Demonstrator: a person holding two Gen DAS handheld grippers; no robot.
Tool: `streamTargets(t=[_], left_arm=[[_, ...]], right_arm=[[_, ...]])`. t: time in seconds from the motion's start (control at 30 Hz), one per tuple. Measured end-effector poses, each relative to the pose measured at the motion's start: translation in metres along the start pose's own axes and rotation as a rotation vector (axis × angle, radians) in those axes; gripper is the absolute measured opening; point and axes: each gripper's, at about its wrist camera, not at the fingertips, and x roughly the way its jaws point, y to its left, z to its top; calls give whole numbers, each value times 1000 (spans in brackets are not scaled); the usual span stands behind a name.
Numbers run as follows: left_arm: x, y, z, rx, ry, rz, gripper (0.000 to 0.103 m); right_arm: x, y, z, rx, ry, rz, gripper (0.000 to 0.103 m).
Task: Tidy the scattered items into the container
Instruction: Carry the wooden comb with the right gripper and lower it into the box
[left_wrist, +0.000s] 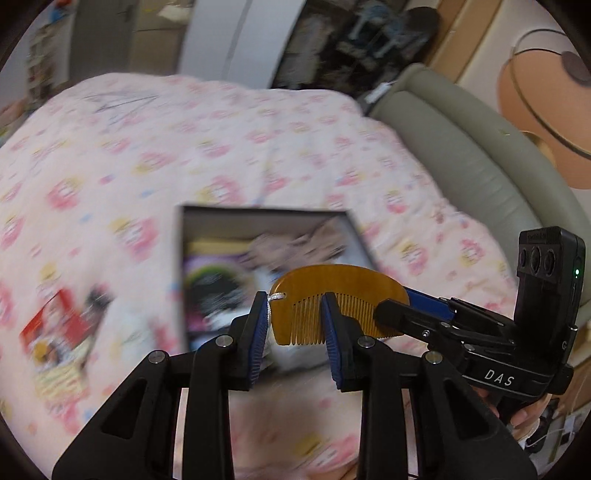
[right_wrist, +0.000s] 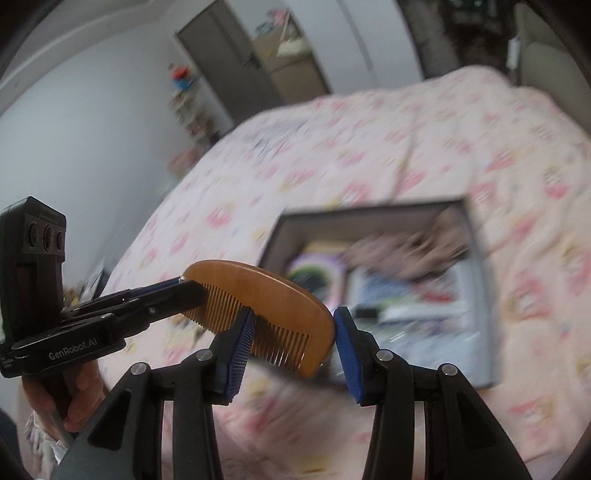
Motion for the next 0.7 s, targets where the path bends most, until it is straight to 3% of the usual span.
streamTargets(t=[0.13,0.33,0.53,0.7], left_arm=[[49,-13,3,-16,57,-33,29],[128,12,-31,-97,259,-9,30],[158,19,-52,-110,366,19,30],[166,12,-54,-59,408,72,31]], right_arm=[[-5,-36,14,-10,-1,-70,41],[61,-80,-8,-1,174,-113,41],[99,-92,-29,-15,293,-131,41],[104,-82,-37,-100,299,-189,41]])
